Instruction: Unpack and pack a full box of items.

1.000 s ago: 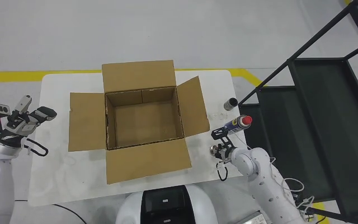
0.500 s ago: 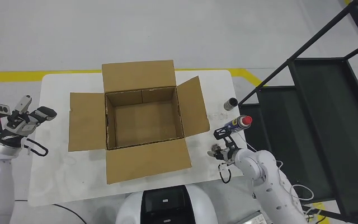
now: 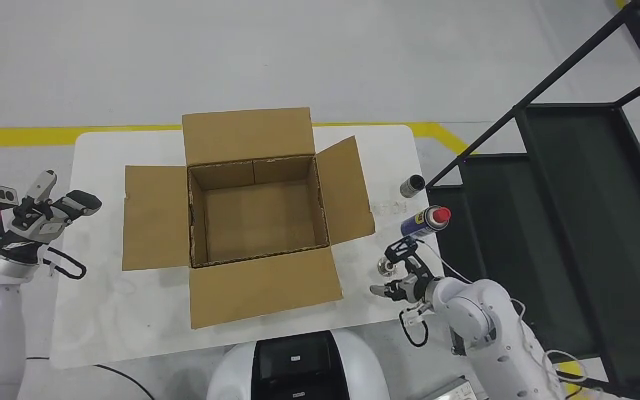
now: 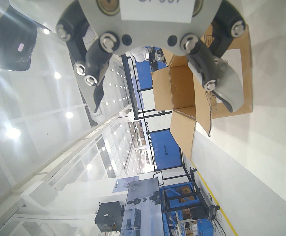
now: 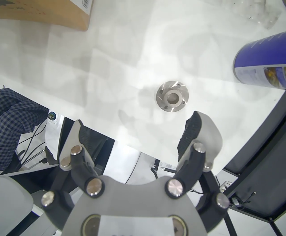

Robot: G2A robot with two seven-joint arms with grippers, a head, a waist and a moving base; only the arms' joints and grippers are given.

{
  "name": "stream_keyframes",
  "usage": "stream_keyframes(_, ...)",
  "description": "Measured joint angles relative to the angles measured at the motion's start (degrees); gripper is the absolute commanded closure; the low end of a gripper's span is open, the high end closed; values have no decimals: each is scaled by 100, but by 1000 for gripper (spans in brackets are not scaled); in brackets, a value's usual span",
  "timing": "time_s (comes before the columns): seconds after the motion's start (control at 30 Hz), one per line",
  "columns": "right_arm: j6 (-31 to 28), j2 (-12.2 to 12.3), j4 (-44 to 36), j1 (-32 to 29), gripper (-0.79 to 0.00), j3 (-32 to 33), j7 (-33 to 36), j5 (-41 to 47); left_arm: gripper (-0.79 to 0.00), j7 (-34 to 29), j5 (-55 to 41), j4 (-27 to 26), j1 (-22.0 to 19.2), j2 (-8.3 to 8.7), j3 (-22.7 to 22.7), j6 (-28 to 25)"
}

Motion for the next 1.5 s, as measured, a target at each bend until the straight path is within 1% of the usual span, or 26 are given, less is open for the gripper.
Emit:
stream_keyframes(0.47,31,1,-25,-6,-785,7,-29,-1,-785,0,0,0,0,0,0,0)
stream_keyframes(0.6,57,-7,336,257,-785,-132,-114,223,-785,0,0,0,0,0,0,0)
stream_keyframes(0.83,403,-14,841,709,-785,-370,-61,66,-785,0,0,0,0,0,0,0)
stream_keyframes(0.9,443,-16,1038,828,-662,-441,-39,58,-785,0,0,0,0,0,0,0)
stream_keyframes(0.97,476,-18,1196,923,-576,-505,-48,42,-785,0,0,0,0,0,0,0)
stream_keyframes(1.0,495,-19,1254,955,-585,-526,-59,41,-785,0,0,0,0,0,0,0)
stream_keyframes(1.03,518,-20,1305,985,-613,-545,-74,38,-785,0,0,0,0,0,0,0)
stream_keyframes(1.07,547,-22,1363,1018,-597,-562,-105,65,-785,0,0,0,0,0,0,0)
stream_keyframes(1.2,595,-22,1534,1099,-576,-593,-190,147,-785,0,0,0,0,0,0,0)
stream_keyframes(1.3,658,-20,1633,1175,-588,-662,-167,72,-785,0,0,0,0,0,0,0)
stream_keyframes(1.37,739,-22,1705,1238,-579,-718,-154,19,-785,0,0,0,0,0,0,0)
stream_keyframes(1.43,793,-25,1779,1290,-603,-749,-151,20,-785,0,0,0,0,0,0,0)
stream_keyframes(1.5,814,-25,1854,1339,-573,-774,-137,48,-785,0,0,0,0,0,0,0)
